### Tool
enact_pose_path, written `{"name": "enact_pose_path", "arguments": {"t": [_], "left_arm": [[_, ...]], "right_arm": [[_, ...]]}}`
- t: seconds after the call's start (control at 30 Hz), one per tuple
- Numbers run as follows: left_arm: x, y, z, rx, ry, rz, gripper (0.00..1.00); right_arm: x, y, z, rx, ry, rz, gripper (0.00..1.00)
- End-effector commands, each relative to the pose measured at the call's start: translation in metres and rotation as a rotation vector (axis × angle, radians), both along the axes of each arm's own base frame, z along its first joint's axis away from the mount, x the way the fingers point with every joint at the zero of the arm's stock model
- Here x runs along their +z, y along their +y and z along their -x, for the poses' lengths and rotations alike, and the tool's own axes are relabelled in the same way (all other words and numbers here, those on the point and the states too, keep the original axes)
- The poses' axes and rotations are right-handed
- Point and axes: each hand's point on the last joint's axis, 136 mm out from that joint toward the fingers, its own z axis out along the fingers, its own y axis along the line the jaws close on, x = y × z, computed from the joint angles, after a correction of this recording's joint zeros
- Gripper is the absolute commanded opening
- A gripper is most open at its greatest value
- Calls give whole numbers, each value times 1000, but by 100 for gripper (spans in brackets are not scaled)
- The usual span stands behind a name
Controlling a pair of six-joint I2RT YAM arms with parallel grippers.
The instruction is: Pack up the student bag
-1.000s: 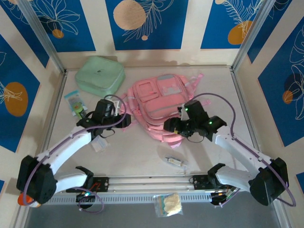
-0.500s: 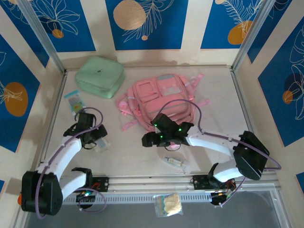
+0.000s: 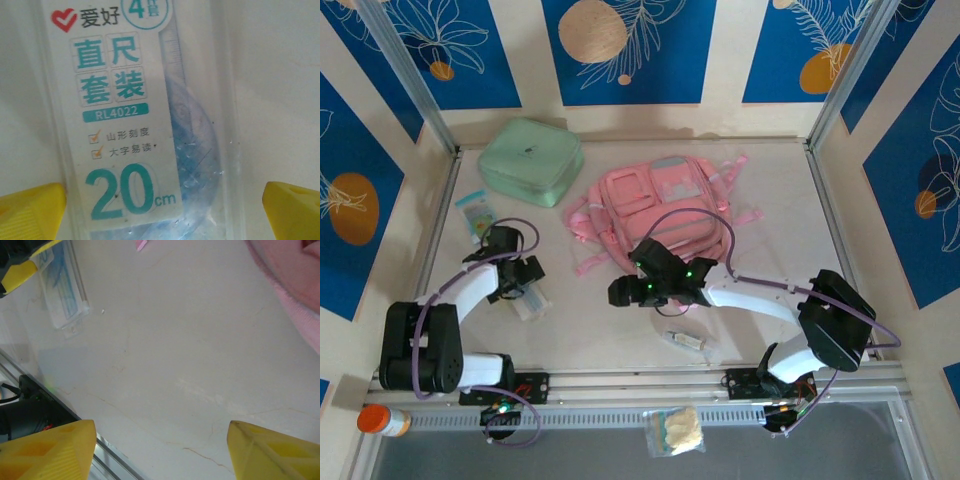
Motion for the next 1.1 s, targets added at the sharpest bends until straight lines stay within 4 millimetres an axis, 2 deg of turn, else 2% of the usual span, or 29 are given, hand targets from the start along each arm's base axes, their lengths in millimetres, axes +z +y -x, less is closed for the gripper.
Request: {"name": "enact_pose_path", "arguments": {"t": [0.0,0.2,0.4,0.5,0.67,0.93,1.0,1.07], "left_arm": [[0,-7,-10,-38,-3,19,99],[-10,-13,-7,-66,40,12,92],[-19,-42,9,-165,88,38,82],[-17,-52,14,-203,115,30,80],[-12,-83,29,-292,126,45,76],[-4,-135,59,-375,108,71,76],[-1,-145,67,-359,91,76,81],[2,-163,74,-377,54,119,84]], "right_arm": [[7,-7,-6,-32,-11,-15,70],[8,-14,-8,-52,-12,-16,70],[9,-16,-8,-55,-6,-32,68],[9,-17,-9,-61,-5,-37,68],[8,-21,-9,-67,-2,-30,68],[3,-33,-10,-92,10,-22,68],[1,-37,-9,-100,13,-19,68],[0,-40,-9,-105,13,-20,68]]}}
